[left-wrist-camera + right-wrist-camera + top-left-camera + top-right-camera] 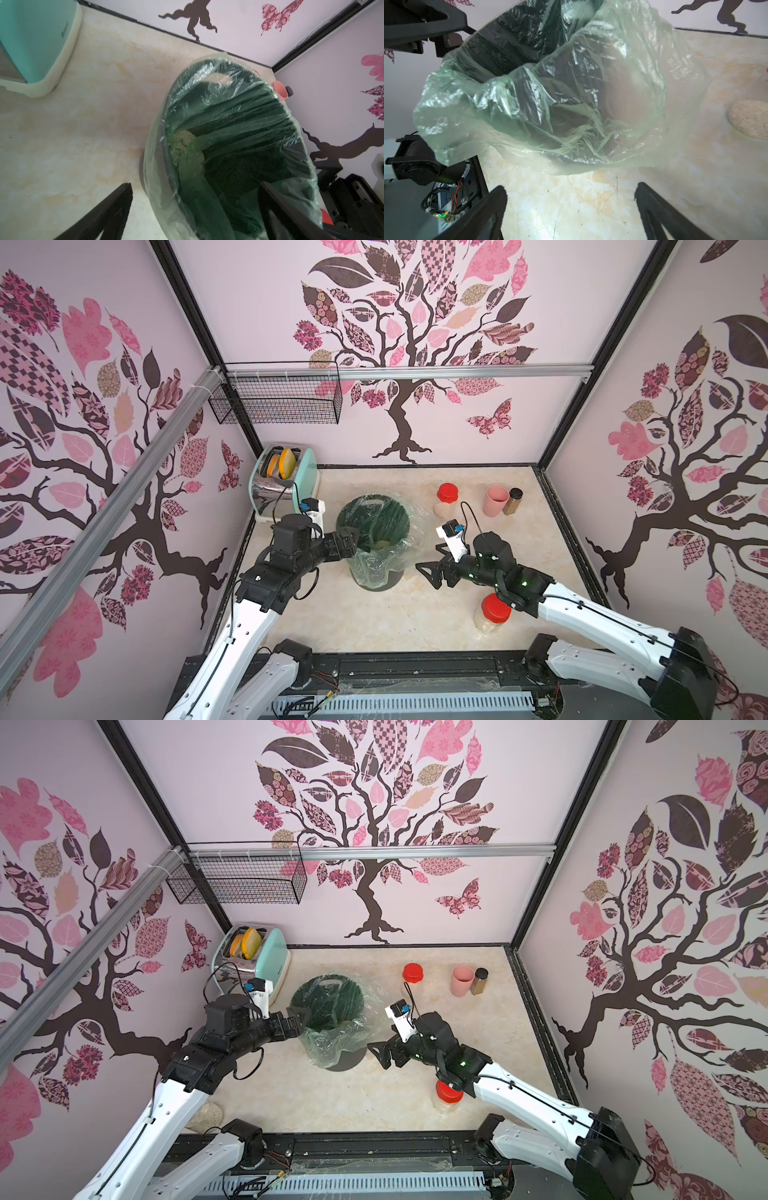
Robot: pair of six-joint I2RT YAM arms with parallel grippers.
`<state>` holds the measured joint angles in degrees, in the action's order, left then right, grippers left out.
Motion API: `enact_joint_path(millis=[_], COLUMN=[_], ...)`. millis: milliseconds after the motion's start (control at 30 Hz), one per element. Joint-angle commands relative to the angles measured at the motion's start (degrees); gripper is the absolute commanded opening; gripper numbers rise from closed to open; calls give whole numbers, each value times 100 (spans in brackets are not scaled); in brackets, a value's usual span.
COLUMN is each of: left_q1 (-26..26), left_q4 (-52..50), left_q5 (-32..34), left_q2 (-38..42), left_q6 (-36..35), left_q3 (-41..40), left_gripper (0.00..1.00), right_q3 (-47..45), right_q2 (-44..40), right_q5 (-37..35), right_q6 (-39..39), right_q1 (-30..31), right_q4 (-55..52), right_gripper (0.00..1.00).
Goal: Empty expired oatmeal from jars
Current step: Move the trash bin to the center of the board.
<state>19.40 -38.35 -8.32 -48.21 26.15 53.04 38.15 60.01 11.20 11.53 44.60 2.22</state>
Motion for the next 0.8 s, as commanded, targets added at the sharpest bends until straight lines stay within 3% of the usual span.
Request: enact_joint_path(millis=[0, 167, 333, 767], left_q1=[20, 15, 18, 20], left_q4=[312, 894, 1405, 2235], left_q5=[-397, -117, -374, -256], left_q2=[54, -19, -444, -1746], left_q6=[129, 50, 158, 198], left_q3=[-122, -282, -295, 356], left_gripper=[98, 98, 98, 98], right_q3=[201, 546, 782, 1547], right_q2=[209, 812, 1247, 2243], right_q5=[45, -267, -263, -382], right_q6=[-37, -114, -29, 91], right_q1=[61, 64, 66, -394], right_q4=[383, 306, 530, 709], right_gripper=[100, 100, 100, 100])
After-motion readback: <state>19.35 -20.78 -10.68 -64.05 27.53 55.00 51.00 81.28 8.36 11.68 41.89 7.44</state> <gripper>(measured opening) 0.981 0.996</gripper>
